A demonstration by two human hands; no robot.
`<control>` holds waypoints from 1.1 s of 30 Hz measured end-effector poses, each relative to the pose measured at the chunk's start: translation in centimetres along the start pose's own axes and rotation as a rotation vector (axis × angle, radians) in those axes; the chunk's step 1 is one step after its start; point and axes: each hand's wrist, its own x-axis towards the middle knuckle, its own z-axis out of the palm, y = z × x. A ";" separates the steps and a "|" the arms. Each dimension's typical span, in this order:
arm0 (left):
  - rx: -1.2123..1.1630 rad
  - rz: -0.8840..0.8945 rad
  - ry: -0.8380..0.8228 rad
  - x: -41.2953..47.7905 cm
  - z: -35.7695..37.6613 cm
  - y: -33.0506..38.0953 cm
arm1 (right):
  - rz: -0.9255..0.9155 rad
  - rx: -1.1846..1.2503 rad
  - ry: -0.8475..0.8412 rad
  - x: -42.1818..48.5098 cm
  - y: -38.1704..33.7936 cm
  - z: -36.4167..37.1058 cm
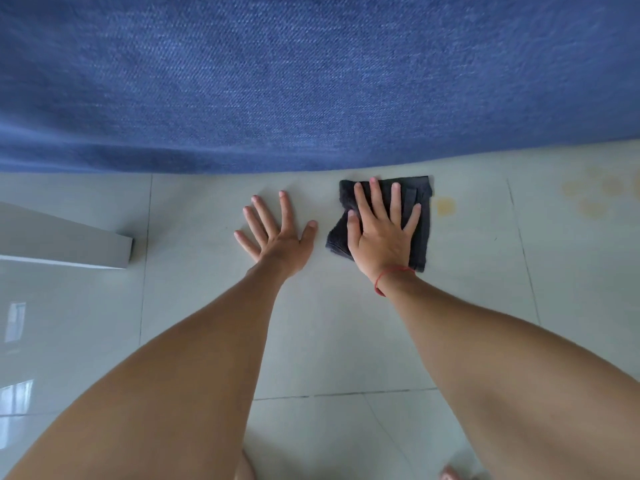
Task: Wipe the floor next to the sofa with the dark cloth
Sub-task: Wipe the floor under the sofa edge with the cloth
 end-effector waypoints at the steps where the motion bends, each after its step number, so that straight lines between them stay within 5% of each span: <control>1: 0.003 -0.006 -0.001 0.0 0.0 0.1 | -0.012 0.000 0.008 -0.1 -0.3 0.1; 8: 0.017 -0.053 -0.027 -0.2 -0.3 0.7 | -0.245 0.011 -0.030 -4.5 3.3 -0.7; 16: 0.006 -0.052 0.020 -0.2 -0.1 0.8 | 0.243 0.048 -0.029 -2.4 9.7 -3.2; 21: 0.013 -0.048 0.019 -0.1 -0.1 0.8 | 0.340 0.057 0.008 2.0 6.2 -2.5; 28: 0.004 -0.057 -0.011 -0.2 -0.4 0.8 | 0.062 0.056 -0.003 -0.9 0.7 -0.6; 33: -0.004 -0.051 -0.049 -0.1 -0.9 0.5 | -0.240 0.003 -0.098 -4.5 6.6 -1.8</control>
